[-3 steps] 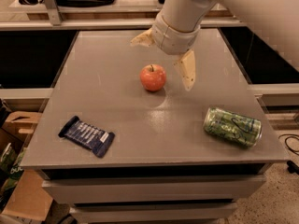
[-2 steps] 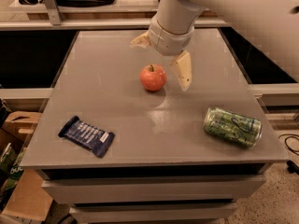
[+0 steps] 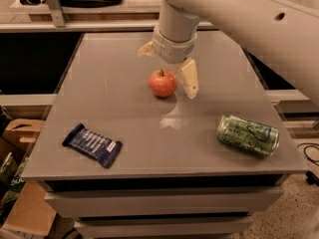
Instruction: Move apple near rxbar blueberry
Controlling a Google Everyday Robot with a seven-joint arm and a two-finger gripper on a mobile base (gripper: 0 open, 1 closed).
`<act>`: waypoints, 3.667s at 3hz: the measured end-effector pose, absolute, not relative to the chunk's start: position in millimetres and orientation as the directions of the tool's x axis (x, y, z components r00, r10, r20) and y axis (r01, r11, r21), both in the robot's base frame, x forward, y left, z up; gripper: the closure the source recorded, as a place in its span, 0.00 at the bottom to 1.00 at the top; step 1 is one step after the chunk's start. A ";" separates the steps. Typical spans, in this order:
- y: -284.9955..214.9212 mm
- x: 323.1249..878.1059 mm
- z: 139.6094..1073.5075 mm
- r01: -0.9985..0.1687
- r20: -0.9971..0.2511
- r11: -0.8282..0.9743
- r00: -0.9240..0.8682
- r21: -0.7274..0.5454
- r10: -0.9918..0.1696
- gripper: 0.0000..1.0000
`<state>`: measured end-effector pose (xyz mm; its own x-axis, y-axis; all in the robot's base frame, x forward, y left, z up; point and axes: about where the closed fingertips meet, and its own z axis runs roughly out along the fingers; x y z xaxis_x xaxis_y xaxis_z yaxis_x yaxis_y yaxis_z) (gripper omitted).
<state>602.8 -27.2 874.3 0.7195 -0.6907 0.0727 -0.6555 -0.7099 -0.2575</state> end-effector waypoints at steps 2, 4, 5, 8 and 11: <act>-26.9 607.1 860.8 -0.670 0.073 -0.710 0.714 -0.218 -0.697 0.18; -23.8 604.0 862.1 -0.667 0.054 -0.713 0.721 -0.215 -0.691 0.65; -22.0 598.8 870.5 -0.654 0.033 -0.724 0.737 -0.217 -0.675 0.87; -4.5 517.1 911.2 -0.487 -0.072 -0.842 0.872 -0.233 -0.484 1.00; 56.0 431.0 894.0 -0.309 -0.194 -0.911 0.945 -0.275 -0.262 1.00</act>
Offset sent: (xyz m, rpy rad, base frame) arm 0.0054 -0.0005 -0.0181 -0.0430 0.0469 -0.0159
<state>431.0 56.0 894.0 0.9453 -0.2624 -0.1937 -0.3091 -0.9105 -0.2747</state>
